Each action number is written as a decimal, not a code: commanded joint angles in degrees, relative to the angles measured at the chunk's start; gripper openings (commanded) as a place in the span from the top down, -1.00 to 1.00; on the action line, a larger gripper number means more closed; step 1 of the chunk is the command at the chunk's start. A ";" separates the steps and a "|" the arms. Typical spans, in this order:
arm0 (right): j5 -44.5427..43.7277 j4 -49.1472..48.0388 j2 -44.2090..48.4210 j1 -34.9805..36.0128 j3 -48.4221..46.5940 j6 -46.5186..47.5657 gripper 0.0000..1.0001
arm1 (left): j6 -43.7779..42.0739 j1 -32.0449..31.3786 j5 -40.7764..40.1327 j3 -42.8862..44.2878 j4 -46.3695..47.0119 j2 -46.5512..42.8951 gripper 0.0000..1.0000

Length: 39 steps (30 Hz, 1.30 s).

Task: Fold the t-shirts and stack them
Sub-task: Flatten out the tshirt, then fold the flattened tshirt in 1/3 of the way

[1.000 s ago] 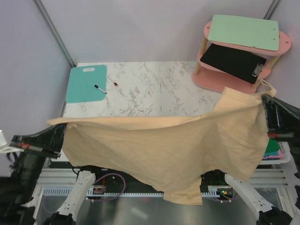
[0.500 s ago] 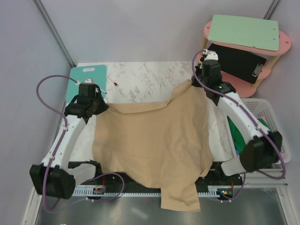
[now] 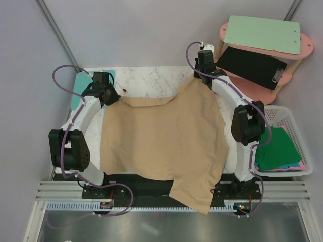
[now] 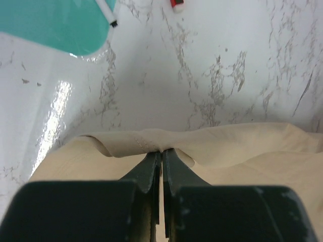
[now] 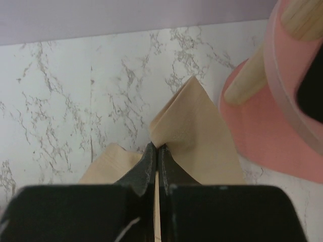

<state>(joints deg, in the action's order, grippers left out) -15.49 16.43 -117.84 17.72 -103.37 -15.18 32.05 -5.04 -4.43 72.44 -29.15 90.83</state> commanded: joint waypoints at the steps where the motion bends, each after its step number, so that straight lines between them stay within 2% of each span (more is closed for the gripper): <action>1: -3.23 -3.33 1.38 -0.58 -5.26 0.94 1.00 | -1.47 1.34 0.03 4.28 4.01 0.49 0.96; 7: -2.54 -5.00 6.12 -0.58 -0.35 -0.20 1.00 | -1.12 1.87 -1.02 0.17 4.98 -1.79 0.96; 10: -2.09 -4.91 10.51 -0.49 6.06 -3.00 1.00 | 0.46 3.45 -0.85 -2.30 5.07 -2.67 0.96; 14: -0.78 -5.61 19.72 -0.31 19.39 -5.47 1.00 | 1.96 4.95 2.30 -3.62 5.06 -1.19 0.96; 15: -0.86 -6.31 21.50 -0.05 21.79 -5.91 1.00 | 2.13 6.86 2.84 -3.71 5.06 -0.74 0.96; 23: -1.22 -4.04 37.75 3.20 41.20 -7.58 1.00 | 2.93 7.67 4.16 -5.65 5.59 2.51 0.96; 32: -2.26 1.32 44.79 6.10 53.61 -11.45 1.00 | 2.93 7.67 5.83 -8.37 5.94 0.85 0.96; 39: -2.88 3.96 48.76 7.68 57.93 -14.09 1.00 | 2.66 7.94 5.57 -11.88 6.03 -2.14 0.96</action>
<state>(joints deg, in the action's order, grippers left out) -16.60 18.96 -72.69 24.32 -46.37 -26.92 33.63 2.39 0.60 62.00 -24.91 92.47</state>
